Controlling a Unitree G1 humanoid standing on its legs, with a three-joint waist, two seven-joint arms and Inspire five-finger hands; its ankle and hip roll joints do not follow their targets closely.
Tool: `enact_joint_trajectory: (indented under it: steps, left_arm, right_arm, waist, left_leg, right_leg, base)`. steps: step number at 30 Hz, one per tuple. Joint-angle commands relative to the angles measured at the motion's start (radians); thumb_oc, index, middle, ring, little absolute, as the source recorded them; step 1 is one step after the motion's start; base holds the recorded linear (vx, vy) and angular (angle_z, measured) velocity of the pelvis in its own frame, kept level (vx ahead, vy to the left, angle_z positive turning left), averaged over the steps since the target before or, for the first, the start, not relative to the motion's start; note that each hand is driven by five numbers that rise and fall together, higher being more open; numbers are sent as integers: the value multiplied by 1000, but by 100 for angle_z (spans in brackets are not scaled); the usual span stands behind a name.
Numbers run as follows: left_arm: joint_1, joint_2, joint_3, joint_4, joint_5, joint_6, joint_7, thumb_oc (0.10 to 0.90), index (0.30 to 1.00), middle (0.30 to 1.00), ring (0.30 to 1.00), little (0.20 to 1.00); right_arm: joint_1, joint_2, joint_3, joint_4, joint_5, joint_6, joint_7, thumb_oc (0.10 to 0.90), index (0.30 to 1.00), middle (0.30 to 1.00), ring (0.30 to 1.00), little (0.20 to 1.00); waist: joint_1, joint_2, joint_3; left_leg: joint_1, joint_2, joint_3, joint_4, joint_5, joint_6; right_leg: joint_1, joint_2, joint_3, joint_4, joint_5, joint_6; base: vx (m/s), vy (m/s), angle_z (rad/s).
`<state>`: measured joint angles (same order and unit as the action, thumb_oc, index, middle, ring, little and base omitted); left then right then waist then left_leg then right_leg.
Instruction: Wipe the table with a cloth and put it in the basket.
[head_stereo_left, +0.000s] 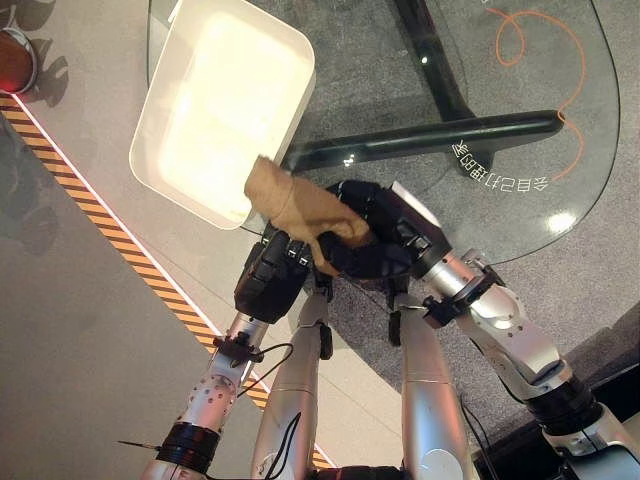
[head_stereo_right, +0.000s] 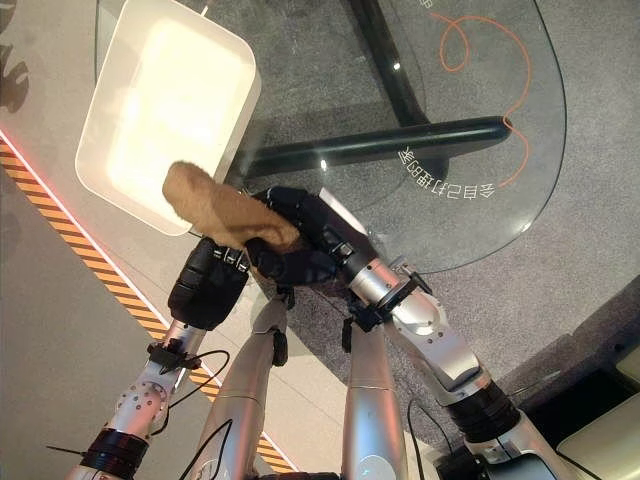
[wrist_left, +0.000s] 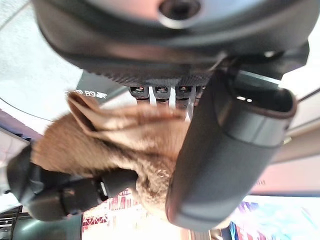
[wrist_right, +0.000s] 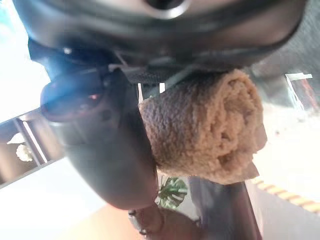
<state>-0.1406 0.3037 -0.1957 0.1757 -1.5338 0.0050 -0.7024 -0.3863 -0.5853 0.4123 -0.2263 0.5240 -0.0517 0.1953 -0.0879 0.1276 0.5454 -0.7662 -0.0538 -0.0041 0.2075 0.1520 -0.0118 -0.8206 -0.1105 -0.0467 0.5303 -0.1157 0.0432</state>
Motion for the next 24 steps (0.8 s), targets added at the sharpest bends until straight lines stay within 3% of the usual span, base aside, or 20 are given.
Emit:
enact_joint_trajectory:
  steps: [1,6,17,24]
  left_arm:
    - [-26,17,-20,-140,27,-40,-39,800,900,900,900,900]
    - [-53,39,-48,-169,19,-66,-7,800,900,900,900,900]
    - [-82,27,-129,-203,21,-67,5,800,900,900,900,900]
    - [-88,28,-165,-226,57,-75,-35,800,900,900,900,900]
  right_arm:
    - [-111,41,71,-182,25,-40,68,100,300,300,300,200]
    - [-126,15,152,-97,-67,49,-23,100,300,300,300,200]
    - [-152,23,262,19,-126,136,-269,100,300,300,300,200]
    - [-135,53,272,41,29,114,-365,100,300,300,300,200]
  waist:
    - [-13,9,-25]
    - [-7,10,-25]
    - [-4,5,-25]
    - [-9,10,-25]
  left_leg:
    - [13,-2,22,90,-89,1]
    - [11,-9,14,90,-87,2]
    - [5,-24,1,95,-88,1]
    - [9,-30,2,88,-87,3]
  right_leg:
    - [38,25,35,-173,124,17]
    - [35,26,35,-172,124,14]
    - [32,30,36,-181,129,9]
    - [34,35,42,-191,134,6]
  base:
    - [0,0,0]
    - [0,0,0]
    - [0,0,0]
    - [5,12,1]
